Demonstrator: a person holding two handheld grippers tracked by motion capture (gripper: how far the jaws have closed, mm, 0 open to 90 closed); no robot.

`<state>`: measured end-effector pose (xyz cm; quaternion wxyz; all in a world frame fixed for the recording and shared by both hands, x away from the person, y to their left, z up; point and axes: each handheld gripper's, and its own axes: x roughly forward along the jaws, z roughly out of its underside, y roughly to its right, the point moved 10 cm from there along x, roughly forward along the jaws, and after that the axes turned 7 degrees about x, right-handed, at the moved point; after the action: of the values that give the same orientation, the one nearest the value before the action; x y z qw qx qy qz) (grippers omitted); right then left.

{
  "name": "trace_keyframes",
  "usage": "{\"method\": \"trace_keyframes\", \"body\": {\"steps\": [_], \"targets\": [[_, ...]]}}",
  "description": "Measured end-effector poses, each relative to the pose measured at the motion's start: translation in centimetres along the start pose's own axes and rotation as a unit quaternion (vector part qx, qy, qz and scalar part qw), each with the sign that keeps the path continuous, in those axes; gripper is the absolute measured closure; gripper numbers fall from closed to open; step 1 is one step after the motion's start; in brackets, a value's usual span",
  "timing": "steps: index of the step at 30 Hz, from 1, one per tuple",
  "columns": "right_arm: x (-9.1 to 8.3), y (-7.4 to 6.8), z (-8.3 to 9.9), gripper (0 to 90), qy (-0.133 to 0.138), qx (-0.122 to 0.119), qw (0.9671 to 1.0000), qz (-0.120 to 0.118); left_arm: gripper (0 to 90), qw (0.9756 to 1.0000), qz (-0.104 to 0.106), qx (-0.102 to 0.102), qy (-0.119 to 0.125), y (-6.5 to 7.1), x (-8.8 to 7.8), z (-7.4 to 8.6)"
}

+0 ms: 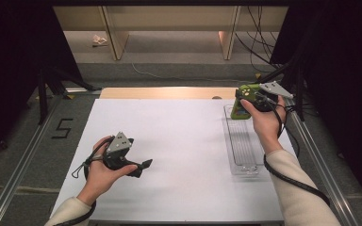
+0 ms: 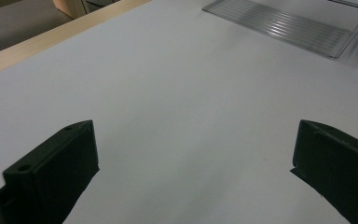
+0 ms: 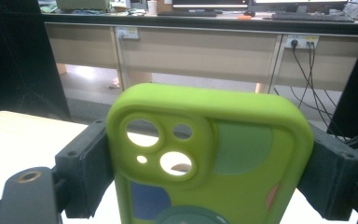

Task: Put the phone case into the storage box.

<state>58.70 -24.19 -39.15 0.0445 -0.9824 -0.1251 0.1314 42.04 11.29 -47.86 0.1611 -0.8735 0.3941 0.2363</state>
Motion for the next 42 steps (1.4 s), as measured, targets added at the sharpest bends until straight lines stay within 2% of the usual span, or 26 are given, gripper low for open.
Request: {"method": "trace_keyframes", "body": {"steps": [13, 27, 42], "targets": [[1.0, 0.0, -0.1, 16.6, -0.004, -0.004, 1.0000, 0.002, 0.0, 1.0000, 0.000, -0.005, 0.001, -0.1, -0.1, 0.1], [2.3, 0.6, 0.8, 16.7, -0.018, 0.003, 0.9998, 0.011, 0.0, 1.0000, 0.001, -0.004, 0.001, -0.1, -0.1, 0.1], [3.4, 0.5, 1.0, 16.7, -0.031, -0.007, 0.9993, 0.019, 0.0, 1.0000, 0.002, -0.005, 0.002, 0.0, -0.1, 0.0]]}}
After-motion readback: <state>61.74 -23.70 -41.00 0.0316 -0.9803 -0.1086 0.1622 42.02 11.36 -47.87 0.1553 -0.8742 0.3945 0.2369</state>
